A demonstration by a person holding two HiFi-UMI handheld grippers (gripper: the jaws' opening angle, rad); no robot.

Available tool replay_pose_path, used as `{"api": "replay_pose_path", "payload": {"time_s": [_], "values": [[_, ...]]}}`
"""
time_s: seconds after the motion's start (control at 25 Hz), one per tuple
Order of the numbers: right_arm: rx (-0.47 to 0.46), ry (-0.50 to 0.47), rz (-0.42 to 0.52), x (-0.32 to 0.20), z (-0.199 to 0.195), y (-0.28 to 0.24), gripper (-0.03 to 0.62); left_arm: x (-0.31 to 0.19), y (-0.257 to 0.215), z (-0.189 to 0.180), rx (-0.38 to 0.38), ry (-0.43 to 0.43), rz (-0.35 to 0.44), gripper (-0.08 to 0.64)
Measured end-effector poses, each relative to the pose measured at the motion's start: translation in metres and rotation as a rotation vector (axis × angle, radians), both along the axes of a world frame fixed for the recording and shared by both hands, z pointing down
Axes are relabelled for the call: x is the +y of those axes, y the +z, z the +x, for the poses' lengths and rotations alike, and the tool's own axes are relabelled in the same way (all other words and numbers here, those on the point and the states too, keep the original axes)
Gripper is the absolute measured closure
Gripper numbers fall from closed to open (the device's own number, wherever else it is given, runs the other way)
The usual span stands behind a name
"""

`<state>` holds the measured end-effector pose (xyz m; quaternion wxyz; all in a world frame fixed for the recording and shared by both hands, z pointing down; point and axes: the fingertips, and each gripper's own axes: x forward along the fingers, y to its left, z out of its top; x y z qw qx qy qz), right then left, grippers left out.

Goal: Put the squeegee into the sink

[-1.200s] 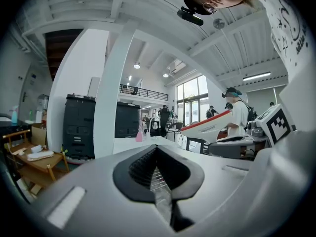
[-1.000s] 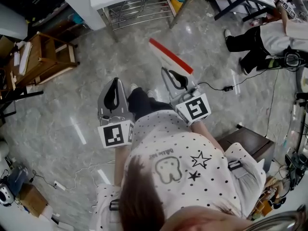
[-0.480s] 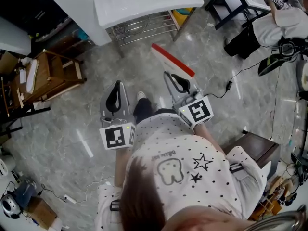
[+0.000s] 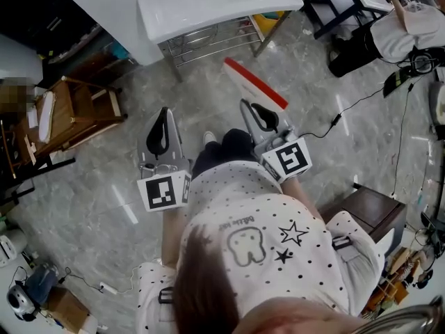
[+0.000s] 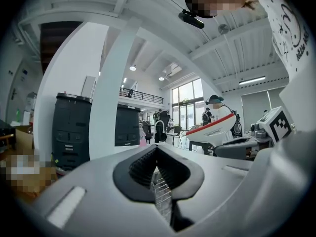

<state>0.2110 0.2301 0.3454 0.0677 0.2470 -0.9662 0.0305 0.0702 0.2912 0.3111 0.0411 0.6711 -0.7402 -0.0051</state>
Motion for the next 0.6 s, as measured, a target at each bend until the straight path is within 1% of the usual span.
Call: {"api": "replay_pose_path", "payload": {"time_s": [0.12,0.24,0.44,0.6], "values": [[0.002,-0.006,-0.006,-0.007,-0.006,0.003,0.571,-0.003,0.008,-0.007,0.016,-0.017,-0.024,0.572],[0.017,-0.002,-0.015,-0.019,-0.007,0.010,0.572,-0.009,0.011,-0.013,0.034,-0.038,-0.031,0.572],[0.003,-0.044,-0.010,-0.045,-0.016,0.009,0.571,-0.030,0.010,-0.018,0.029,-0.072,-0.036,0.573],[0.011,-0.068,0.006,-0.075,-0.021,0.004,0.571,-0.052,0.003,-0.020,0.030,-0.102,-0.023,0.572]]}}
